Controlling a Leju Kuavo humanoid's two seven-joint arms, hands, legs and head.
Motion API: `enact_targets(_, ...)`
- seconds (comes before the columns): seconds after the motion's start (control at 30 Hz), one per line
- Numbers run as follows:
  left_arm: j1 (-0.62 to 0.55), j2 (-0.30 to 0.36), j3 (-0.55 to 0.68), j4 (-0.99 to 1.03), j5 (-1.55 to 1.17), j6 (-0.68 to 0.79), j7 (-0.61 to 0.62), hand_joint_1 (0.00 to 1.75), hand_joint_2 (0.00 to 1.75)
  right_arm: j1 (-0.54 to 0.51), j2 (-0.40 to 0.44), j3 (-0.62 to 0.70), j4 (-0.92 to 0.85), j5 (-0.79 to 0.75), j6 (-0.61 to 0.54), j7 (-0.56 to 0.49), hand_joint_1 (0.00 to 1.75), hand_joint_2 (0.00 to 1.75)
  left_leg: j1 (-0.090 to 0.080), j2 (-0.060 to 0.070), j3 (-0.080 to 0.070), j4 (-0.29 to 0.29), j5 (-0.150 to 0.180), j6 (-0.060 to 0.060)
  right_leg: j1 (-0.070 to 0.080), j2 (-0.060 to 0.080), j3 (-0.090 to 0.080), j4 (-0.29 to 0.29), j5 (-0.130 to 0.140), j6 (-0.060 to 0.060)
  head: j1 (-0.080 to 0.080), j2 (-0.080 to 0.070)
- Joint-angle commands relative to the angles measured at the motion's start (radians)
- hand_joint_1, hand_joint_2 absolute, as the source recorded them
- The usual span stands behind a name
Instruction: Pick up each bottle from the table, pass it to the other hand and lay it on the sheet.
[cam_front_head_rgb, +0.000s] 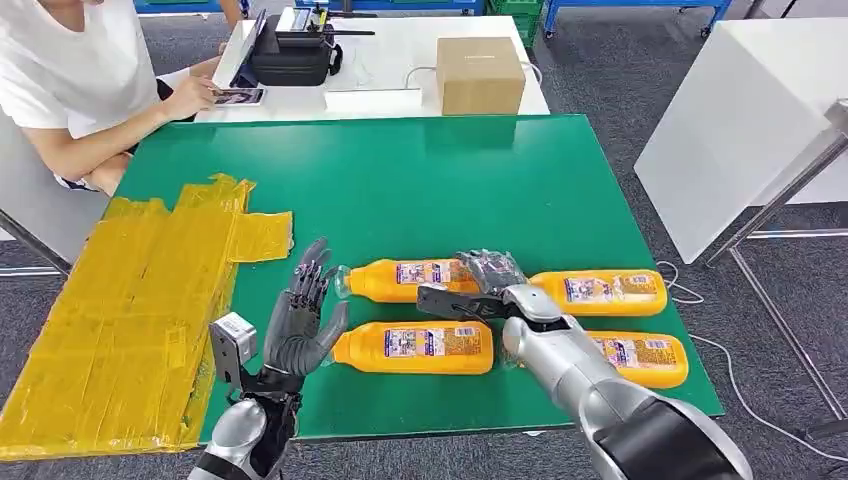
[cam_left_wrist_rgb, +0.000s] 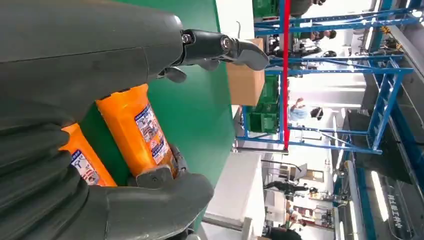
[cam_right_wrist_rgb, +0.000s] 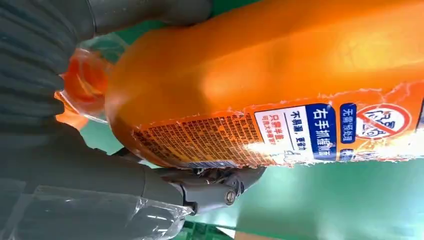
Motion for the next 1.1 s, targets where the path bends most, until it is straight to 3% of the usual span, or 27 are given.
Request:
enact_targets(0.03,-0.022,0.010,-0.010,0.051,0.003,-0.001,0.000,0.00,1.75,0.015,0.000,-0.033,0.049,0.009,-0.084,-0.006,1.61,1.75,0.001,-0.001,0.001,-0.001,0.000,-0.002,0.001,-0.002,0.002,-0.001,-0.001,-0.001,0.000,0.000)
enact_targets(0.13,-0.016,0.011,-0.008,0.040,0.003,0.002,0.001,0.00,1.75,0.029,0.003,-0.065,0.028,0.011,-0.186,-0.024,1.75,1.75,0.002,0.000,0.001,-0.001,-0.001,-0.002,0.002,-0.001,0.002,-0.002,0.000,-0.002,0.000,0.000)
enact_targets(0.3,0.007,0.024,-0.015,-0.010,-0.025,0.034,0.000,0.00,1.75,0.109,0.019,-0.234,-0.147,-0.074,-0.466,-0.170,1.75,1.75,0.001,0.001,0.000,0.000,-0.001,-0.002,0.001,-0.001,0.001,-0.001,-0.001,-0.002,0.000,0.000)
enact_targets(0.4,0.009,0.036,-0.023,-0.031,-0.047,0.056,0.003,0.00,1.75,0.187,0.035,-0.317,-0.324,-0.163,-0.507,-0.251,1.75,1.75,0.002,0.003,0.000,0.000,-0.002,-0.004,0.002,0.001,0.001,-0.001,-0.001,-0.003,0.000,0.000)
enact_targets(0.53,0.000,0.050,-0.030,-0.051,-0.066,0.068,0.008,0.00,1.75,0.308,0.066,-0.389,-0.579,-0.351,-0.451,-0.346,1.75,1.75,0.002,0.000,-0.001,0.000,-0.001,-0.003,0.002,-0.001,0.000,0.000,-0.001,-0.002,0.000,0.000)
enact_targets(0.73,-0.004,0.051,-0.032,-0.049,-0.068,0.069,0.009,0.00,1.75,0.324,0.071,-0.395,-0.608,-0.386,-0.439,-0.362,1.75,1.75,0.001,-0.001,-0.003,0.000,-0.001,-0.002,0.001,-0.002,-0.002,0.000,-0.001,-0.001,0.000,0.000)
enact_targets(0.8,-0.013,0.061,-0.041,-0.049,-0.072,0.068,0.011,0.00,1.75,0.364,0.089,-0.412,-0.682,-0.544,-0.332,-0.416,1.75,1.75,0.001,0.000,-0.002,0.000,-0.001,-0.002,0.001,-0.001,-0.001,0.000,0.000,-0.001,0.000,0.000)
enact_targets(0.9,-0.040,0.074,-0.056,-0.044,-0.076,0.054,0.021,0.00,1.75,0.424,0.090,-0.371,-0.766,-0.729,-0.100,-0.397,1.73,1.75,0.003,-0.001,-0.002,0.000,-0.001,-0.004,0.003,-0.003,0.000,-0.001,-0.001,-0.003,0.000,0.000)
enact_targets(1.03,-0.053,0.083,-0.076,-0.082,-0.061,0.010,0.026,0.00,1.75,0.471,0.105,-0.275,-0.754,-0.801,0.066,-0.409,1.75,1.75,0.003,0.000,-0.001,0.000,-0.001,-0.003,0.003,-0.002,0.000,-0.001,-0.001,-0.002,0.000,0.000)
enact_targets(1.1,-0.056,0.087,-0.084,-0.096,-0.050,-0.006,0.044,0.00,1.75,0.485,0.113,-0.228,-0.747,-0.809,0.095,-0.412,1.75,1.75,0.002,0.000,-0.001,0.000,-0.001,-0.003,0.002,-0.001,0.000,-0.001,-0.001,-0.002,0.000,0.000)
